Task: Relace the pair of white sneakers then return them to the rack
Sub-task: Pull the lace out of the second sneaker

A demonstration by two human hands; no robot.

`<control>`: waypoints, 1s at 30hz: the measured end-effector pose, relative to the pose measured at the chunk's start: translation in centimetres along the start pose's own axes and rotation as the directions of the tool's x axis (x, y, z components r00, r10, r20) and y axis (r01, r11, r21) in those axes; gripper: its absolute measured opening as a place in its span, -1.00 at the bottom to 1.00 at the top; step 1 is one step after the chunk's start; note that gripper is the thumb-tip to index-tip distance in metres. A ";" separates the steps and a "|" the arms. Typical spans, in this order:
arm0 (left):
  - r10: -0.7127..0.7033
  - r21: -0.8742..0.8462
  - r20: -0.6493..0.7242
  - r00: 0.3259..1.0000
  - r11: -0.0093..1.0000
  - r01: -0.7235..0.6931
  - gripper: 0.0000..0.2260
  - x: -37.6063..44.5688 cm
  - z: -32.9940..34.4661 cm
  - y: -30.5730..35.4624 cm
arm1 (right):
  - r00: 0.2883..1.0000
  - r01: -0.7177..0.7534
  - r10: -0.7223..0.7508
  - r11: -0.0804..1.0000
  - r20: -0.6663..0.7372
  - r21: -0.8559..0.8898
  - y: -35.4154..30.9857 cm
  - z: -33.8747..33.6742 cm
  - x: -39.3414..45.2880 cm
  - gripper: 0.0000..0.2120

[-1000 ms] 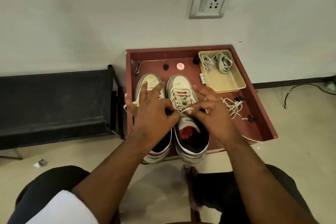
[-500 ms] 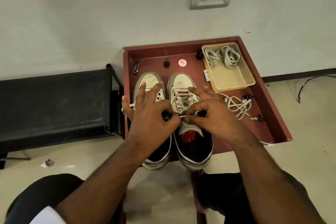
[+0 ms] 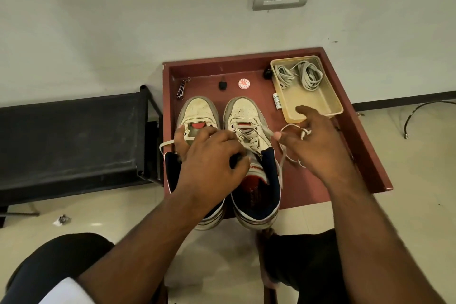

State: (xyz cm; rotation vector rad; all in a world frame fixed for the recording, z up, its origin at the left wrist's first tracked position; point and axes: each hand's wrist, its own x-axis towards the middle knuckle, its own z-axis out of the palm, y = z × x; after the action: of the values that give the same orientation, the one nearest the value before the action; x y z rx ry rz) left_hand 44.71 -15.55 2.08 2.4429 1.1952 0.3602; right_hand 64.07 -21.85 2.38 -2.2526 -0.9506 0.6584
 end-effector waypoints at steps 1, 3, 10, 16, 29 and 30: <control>0.005 0.015 -0.024 1.000 1.000 -0.004 -0.86 0.0 0.0 0.0 | 0.999 0.020 -0.020 1.000 0.031 0.008 -0.4 0.2 -0.2 -0.50; 0.008 0.034 -0.057 0.998 0.999 -0.006 -0.89 0.1 0.0 0.0 | 0.989 0.014 -0.027 0.996 0.148 0.091 -1.1 0.8 -1.0 -0.64; 0.069 0.086 -0.025 0.997 0.994 -0.066 -0.87 0.6 -0.3 0.4 | 0.979 0.085 -0.044 0.976 0.197 -0.202 -1.0 3.2 -1.0 -0.76; -0.008 0.116 0.091 0.996 0.993 -0.003 -0.71 0.2 -0.9 1.1 | 0.965 -0.002 0.023 0.997 0.263 -0.081 1.3 1.0 0.0 -0.84; -0.021 0.368 0.152 0.988 0.929 -0.037 -0.87 0.4 0.9 3.5 | 0.907 0.108 -0.058 0.990 0.418 -0.096 -0.2 1.7 -0.5 -0.86; -0.015 0.334 0.115 0.993 0.942 -0.025 -0.89 0.5 0.6 3.3 | 0.906 0.095 -0.049 0.991 0.421 -0.090 -0.2 1.5 -0.4 -0.87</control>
State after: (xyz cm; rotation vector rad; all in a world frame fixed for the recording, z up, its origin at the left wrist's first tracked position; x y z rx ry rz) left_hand 47.55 -17.14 3.03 2.7095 1.2884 0.0109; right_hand 62.76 -21.49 1.52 -2.1973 -1.2953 1.1111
